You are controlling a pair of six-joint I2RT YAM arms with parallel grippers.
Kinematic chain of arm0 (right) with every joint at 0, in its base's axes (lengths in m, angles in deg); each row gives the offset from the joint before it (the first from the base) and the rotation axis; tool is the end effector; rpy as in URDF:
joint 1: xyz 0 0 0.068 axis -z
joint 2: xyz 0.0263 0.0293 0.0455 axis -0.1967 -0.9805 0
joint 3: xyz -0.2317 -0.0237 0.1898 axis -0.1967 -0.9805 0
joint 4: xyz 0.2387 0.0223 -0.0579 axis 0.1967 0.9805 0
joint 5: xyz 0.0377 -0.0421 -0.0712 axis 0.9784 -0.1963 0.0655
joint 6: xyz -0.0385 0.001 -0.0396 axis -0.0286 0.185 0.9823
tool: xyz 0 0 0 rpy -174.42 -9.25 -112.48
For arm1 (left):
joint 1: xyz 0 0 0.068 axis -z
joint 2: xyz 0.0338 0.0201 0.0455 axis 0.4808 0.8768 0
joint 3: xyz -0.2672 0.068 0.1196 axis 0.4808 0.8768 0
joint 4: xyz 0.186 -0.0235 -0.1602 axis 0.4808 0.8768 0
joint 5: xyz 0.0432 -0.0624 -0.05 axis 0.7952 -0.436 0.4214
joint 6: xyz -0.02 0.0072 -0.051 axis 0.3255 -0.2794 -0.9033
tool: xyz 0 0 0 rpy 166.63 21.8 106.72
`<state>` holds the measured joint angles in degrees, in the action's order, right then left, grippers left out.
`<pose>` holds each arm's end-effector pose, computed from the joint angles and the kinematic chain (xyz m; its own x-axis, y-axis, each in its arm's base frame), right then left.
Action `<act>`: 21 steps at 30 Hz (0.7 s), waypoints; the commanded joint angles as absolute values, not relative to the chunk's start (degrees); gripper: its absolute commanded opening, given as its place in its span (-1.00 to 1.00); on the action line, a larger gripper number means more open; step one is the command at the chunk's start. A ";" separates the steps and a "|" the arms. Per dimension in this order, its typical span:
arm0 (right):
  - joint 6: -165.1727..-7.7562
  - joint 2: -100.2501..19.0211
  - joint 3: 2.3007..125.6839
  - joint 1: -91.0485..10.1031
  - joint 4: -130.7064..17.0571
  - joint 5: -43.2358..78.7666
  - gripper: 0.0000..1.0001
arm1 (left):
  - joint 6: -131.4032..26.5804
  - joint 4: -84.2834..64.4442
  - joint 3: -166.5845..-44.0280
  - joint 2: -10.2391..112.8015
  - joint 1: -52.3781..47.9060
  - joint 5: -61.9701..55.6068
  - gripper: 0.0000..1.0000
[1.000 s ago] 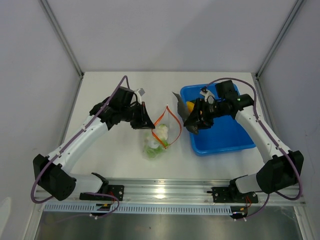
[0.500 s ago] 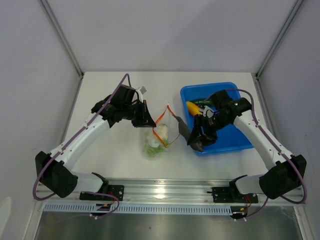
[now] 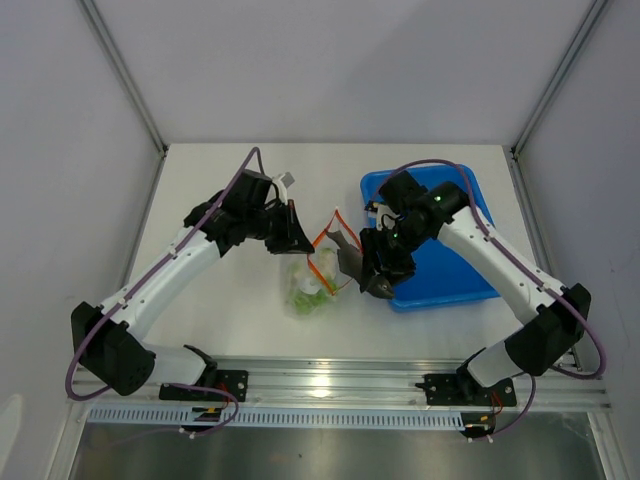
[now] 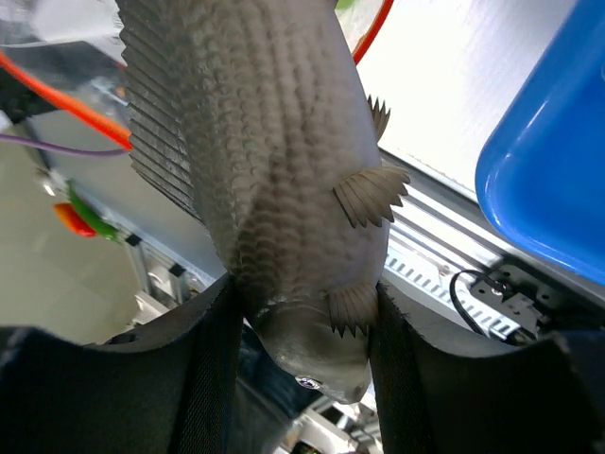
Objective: Place the food in the zip-top bag and seal the zipper
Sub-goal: Place the fake fish in the zipper food storage bag.
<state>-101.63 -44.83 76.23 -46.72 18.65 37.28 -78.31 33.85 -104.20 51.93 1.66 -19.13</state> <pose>0.1961 0.1604 0.3722 -0.9573 -0.2713 -0.0996 -0.2831 0.8109 0.5121 0.2140 -0.1435 0.3586 -0.9263 -0.1000 -0.3633 0.1773 0.7351 -0.6544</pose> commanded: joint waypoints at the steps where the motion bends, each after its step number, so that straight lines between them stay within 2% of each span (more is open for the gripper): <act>1: -103.20 -46.45 78.80 -49.22 29.59 32.63 -1.00 | -76.87 33.58 -105.29 50.32 2.20 -18.65 -0.99; 9: -102.50 -49.88 79.06 -52.21 29.59 25.95 -1.00 | -74.50 37.97 -107.14 49.35 4.22 -15.23 -0.99; 21: -101.27 -53.22 83.63 -55.38 29.59 24.72 -1.00 | -72.91 41.58 -109.78 49.70 10.28 -11.09 -0.99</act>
